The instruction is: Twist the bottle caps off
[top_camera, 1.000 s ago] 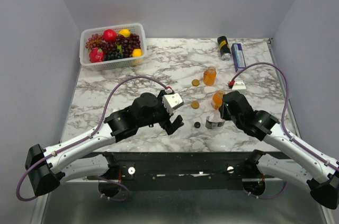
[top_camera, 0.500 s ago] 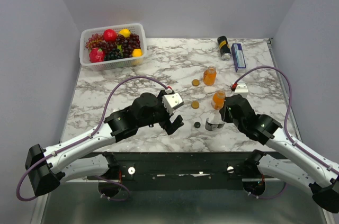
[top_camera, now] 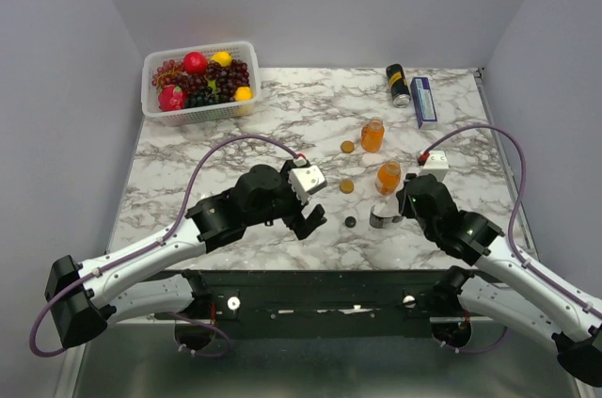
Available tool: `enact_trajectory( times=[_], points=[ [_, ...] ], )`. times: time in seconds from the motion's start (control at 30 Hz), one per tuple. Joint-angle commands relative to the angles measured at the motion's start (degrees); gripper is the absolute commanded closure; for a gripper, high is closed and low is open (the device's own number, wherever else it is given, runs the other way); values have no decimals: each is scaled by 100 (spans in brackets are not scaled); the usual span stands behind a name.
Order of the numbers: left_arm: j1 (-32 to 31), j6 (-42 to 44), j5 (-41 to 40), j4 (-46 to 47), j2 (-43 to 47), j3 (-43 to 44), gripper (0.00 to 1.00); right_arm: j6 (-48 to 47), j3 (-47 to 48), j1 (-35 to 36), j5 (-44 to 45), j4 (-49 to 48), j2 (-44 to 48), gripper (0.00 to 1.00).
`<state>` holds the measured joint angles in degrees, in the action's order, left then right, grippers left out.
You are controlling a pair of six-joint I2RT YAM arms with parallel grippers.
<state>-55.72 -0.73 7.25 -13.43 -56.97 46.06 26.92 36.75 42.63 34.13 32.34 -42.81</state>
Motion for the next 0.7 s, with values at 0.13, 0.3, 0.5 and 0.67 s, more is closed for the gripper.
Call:
enact_trajectory(
  times=[0.13, 0.3, 0.5, 0.67],
  points=[
    [-17, -41, -39, -37, -60, 78, 1, -248, -362, -18, 165, -579, 88, 95],
    [-17, -41, -30, -37, -95, 87, 1, -310, -344, -9, -46, -579, 167, 78],
    [-17, -41, -21, -37, -86, 87, 1, -301, -178, -9, -178, -386, 229, 50],
    [-17, -41, -21, -37, -95, 96, 1, -292, -81, -9, -231, -263, 246, 37]
  ],
)
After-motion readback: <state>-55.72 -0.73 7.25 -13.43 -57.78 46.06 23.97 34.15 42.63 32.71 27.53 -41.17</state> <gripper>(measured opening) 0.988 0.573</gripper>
